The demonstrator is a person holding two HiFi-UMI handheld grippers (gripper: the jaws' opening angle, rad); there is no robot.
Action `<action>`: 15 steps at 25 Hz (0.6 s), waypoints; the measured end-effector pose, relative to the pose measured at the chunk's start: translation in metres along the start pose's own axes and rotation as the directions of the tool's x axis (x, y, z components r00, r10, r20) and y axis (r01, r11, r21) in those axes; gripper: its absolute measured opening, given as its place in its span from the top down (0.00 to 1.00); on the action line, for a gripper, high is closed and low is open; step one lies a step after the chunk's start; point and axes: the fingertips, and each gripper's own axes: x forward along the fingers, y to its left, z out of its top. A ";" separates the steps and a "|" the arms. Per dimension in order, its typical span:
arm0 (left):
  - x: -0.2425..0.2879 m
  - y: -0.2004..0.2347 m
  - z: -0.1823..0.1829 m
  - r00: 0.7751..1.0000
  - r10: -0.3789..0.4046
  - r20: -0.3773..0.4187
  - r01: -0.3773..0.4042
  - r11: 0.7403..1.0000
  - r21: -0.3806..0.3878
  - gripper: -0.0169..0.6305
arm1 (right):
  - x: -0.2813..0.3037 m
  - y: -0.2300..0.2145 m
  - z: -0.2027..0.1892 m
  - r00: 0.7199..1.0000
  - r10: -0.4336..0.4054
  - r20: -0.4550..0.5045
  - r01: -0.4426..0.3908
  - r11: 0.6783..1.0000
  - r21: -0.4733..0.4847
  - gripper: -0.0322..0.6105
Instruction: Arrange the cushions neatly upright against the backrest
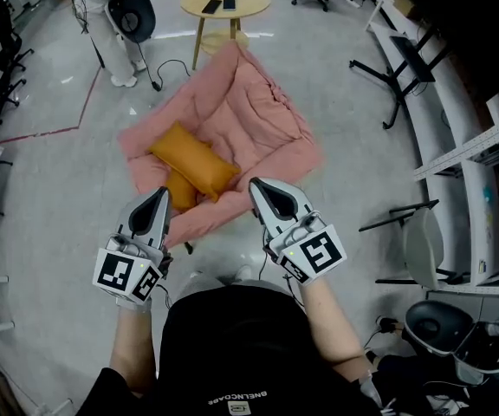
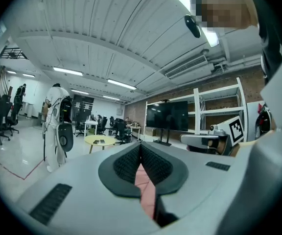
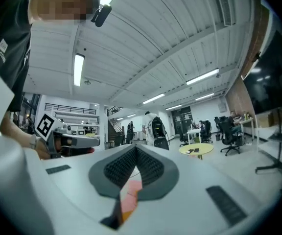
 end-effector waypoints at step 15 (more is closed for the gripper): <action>0.021 0.045 -0.041 0.995 0.060 -0.082 -0.066 0.996 -0.062 0.95 | 0.031 -0.015 -0.039 0.994 0.042 -0.102 -0.037 0.998 0.053 0.95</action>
